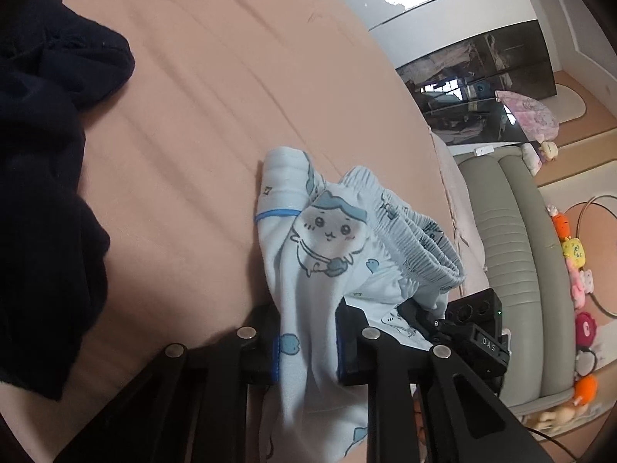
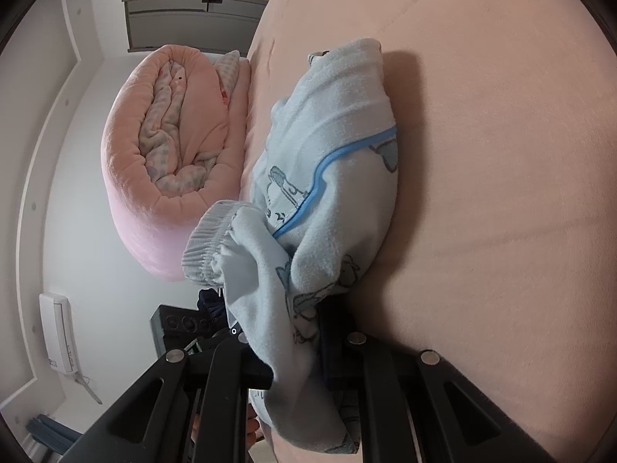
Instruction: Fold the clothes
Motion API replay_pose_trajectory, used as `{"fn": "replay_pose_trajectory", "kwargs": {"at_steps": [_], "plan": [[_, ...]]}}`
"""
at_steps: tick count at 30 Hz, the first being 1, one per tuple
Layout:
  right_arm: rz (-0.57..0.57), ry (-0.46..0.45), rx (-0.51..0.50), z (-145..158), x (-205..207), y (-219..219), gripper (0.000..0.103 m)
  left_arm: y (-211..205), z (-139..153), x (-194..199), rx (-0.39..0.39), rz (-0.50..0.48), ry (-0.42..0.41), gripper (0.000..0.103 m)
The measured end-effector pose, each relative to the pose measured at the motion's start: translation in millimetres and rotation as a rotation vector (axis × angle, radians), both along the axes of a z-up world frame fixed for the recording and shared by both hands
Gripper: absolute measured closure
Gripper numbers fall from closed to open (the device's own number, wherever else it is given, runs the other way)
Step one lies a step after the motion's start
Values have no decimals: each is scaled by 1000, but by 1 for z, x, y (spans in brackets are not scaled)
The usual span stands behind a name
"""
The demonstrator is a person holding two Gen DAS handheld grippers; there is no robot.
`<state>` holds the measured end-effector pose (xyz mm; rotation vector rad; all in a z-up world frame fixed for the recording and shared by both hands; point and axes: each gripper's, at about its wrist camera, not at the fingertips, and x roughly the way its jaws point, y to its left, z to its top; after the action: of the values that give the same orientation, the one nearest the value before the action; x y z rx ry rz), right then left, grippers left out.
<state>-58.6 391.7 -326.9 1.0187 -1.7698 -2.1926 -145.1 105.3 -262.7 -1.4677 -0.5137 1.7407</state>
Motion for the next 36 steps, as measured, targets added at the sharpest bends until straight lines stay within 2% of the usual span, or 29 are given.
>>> {"fn": "replay_pose_trajectory", "kwargs": {"at_steps": [6, 16, 23, 33, 36], "plan": [[-47, -19, 75, 9, 5, -7, 93, 7, 4, 1, 11, 8, 0, 88], [-90, -25, 72, 24, 20, -7, 91, 18, 15, -2, 78, 2, -55, 88], [-153, -31, 46, 34, 29, -2, 91, 33, 33, 5, 78, -58, -7, 88], [-186, -34, 160, 77, 53, -2, 91, 54, 60, 19, 99, -95, 54, 88], [-194, -38, 206, 94, 60, 0, 91, 63, 72, 27, 109, -112, 99, 88]]}}
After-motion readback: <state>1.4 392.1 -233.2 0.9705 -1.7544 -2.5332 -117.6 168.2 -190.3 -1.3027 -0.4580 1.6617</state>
